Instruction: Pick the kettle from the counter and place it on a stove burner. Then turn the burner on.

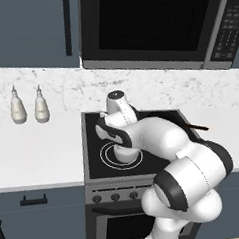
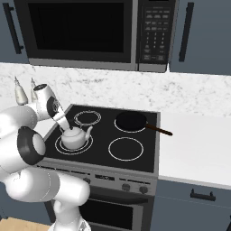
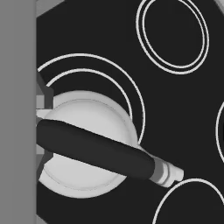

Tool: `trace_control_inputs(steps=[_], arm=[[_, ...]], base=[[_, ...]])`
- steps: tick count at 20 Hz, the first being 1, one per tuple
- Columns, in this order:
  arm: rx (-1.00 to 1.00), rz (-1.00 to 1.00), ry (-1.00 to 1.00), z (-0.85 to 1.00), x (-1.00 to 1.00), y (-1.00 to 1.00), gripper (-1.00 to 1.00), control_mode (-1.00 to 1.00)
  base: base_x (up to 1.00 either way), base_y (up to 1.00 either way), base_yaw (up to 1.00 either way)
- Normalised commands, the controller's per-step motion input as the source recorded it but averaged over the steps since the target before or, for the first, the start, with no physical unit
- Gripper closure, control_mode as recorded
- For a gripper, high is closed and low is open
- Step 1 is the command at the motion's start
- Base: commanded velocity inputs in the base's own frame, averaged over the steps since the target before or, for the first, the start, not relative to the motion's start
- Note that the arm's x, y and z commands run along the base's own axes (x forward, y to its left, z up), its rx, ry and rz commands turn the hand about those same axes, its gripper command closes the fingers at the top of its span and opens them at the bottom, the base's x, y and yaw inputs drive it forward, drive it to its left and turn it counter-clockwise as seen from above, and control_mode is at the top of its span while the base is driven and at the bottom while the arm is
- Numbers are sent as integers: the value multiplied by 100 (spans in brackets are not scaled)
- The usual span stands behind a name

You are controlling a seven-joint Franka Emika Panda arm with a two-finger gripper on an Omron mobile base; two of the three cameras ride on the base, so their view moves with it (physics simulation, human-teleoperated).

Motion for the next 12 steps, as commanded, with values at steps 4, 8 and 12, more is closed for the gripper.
trace_control_inputs(steps=[4, 8, 12], arm=[[0, -5, 0, -6, 21, 15, 100, -100], [0, -3, 0, -19, 2, 6, 100, -100], [0, -3, 0, -22, 0, 0, 100, -100]], base=[[0, 0, 0], [0, 0, 0], [0, 0, 0]])
